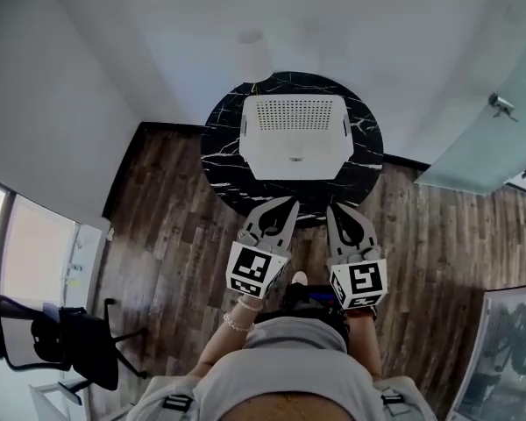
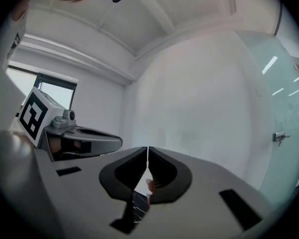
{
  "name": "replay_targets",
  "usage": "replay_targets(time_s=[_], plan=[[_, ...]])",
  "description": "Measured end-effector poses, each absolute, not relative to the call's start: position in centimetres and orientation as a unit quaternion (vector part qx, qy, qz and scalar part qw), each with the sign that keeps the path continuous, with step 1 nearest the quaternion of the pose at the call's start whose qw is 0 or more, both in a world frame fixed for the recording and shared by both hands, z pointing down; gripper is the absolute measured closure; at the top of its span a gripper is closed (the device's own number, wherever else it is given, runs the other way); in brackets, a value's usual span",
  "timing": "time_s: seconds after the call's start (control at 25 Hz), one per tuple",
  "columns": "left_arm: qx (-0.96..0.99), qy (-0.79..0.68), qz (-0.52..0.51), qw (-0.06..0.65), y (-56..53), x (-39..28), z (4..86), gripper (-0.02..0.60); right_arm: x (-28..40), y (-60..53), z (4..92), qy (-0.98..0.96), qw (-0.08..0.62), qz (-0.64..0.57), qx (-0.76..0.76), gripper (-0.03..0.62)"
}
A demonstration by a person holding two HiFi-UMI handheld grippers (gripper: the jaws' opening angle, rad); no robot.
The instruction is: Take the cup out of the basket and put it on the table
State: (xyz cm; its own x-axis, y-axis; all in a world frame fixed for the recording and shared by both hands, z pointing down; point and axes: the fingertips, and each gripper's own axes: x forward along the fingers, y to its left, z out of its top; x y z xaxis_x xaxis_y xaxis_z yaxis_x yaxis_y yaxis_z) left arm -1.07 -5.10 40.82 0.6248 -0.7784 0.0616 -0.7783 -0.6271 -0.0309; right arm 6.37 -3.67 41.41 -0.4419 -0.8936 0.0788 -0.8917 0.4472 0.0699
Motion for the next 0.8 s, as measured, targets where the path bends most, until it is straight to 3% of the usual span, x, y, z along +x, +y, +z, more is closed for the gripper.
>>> replay_targets(time_s=[0.8], plan=[[-0.878,0.476,-0.045,-0.031,-18.2,-0.4,42.4,0.577,9.5,-17.9,43.2,-0.86,0.072,0.021,0.504,0.582]])
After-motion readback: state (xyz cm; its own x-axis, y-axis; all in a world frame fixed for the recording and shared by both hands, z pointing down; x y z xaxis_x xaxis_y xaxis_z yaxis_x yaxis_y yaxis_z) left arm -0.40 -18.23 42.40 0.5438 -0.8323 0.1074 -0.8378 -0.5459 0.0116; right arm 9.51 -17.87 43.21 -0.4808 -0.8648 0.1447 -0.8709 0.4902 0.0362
